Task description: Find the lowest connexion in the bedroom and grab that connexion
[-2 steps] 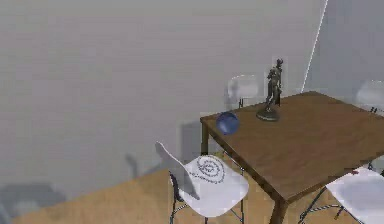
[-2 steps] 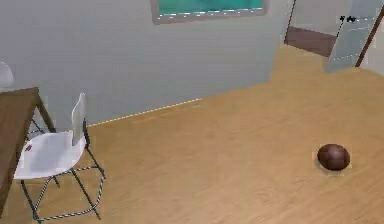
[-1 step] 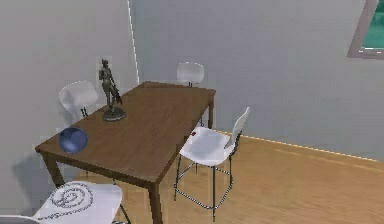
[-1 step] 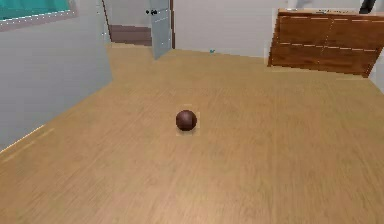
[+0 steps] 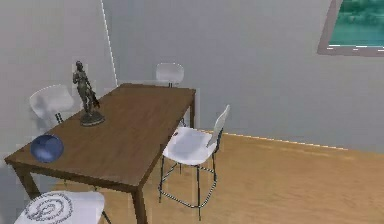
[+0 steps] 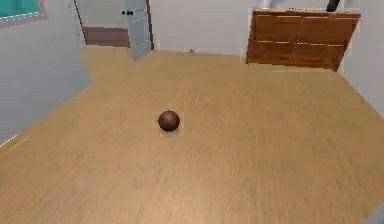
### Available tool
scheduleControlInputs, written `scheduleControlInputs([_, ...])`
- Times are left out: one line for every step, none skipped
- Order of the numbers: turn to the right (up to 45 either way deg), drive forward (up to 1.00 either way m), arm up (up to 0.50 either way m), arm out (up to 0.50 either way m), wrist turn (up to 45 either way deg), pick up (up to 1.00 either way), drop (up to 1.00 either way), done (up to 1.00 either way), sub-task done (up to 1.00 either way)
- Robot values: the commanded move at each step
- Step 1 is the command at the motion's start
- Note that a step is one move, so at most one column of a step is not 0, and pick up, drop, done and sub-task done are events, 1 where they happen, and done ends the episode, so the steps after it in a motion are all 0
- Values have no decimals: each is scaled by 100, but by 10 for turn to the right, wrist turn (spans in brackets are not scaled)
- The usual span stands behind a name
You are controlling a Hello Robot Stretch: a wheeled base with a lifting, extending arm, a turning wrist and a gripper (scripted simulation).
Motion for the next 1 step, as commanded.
scheduleControlInputs([0,70,0,0,0,0,0,0,0])
